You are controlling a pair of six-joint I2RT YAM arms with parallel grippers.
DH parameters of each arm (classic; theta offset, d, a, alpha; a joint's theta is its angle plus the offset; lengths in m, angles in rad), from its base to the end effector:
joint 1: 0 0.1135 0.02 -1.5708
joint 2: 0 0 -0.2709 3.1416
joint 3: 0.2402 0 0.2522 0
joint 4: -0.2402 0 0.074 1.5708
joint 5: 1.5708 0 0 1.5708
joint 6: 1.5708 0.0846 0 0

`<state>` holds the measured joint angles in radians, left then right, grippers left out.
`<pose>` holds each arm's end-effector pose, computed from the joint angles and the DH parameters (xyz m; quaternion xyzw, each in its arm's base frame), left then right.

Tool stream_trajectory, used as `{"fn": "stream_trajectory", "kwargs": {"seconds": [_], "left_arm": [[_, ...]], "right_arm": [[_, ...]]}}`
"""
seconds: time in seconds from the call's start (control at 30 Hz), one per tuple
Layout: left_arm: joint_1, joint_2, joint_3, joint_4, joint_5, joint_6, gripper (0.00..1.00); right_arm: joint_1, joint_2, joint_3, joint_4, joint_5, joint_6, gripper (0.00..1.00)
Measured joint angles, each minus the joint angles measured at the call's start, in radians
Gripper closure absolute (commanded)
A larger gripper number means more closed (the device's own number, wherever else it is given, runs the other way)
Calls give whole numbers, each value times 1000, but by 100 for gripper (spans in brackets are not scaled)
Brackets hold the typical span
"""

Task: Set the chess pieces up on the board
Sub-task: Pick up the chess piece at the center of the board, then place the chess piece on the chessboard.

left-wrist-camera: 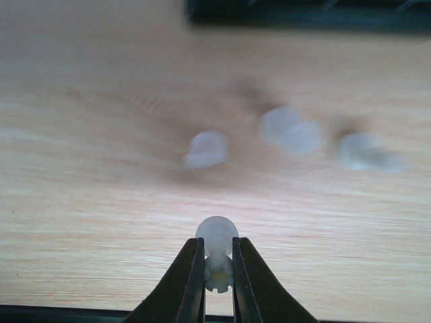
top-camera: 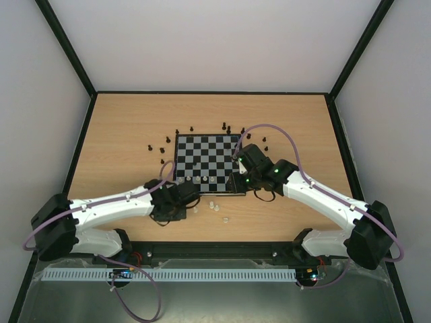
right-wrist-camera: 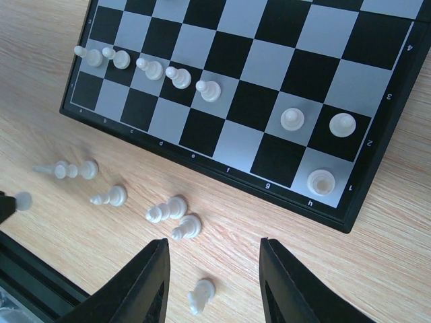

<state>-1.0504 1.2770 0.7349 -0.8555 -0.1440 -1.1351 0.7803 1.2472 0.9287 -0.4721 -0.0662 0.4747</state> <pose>0.1147 -0.1758 0.1424 -0.0483 0.9925 -0.0436 0.1033 0.2069 0.2127 0.2380 -0.1531 0.9117 0.2479 0.2897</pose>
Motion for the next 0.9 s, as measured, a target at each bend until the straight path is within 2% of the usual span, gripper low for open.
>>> {"fn": "stream_trajectory", "kwargs": {"seconds": [0.13,0.23,0.47,0.9], "left_arm": [[24,25,206,-66,-45,61,93],[79,59,288,-71,-70,127,93],[226,183,304,-41,-85,293,94],[279,336,308,83,-66,435,94]], "right_arm": [[0,0,-1,0,3,0,62],[0,0,-1,0,6,0,62],[0,0,-1,0,21,0,62],[0,0,-1,0,31,0,62]]}}
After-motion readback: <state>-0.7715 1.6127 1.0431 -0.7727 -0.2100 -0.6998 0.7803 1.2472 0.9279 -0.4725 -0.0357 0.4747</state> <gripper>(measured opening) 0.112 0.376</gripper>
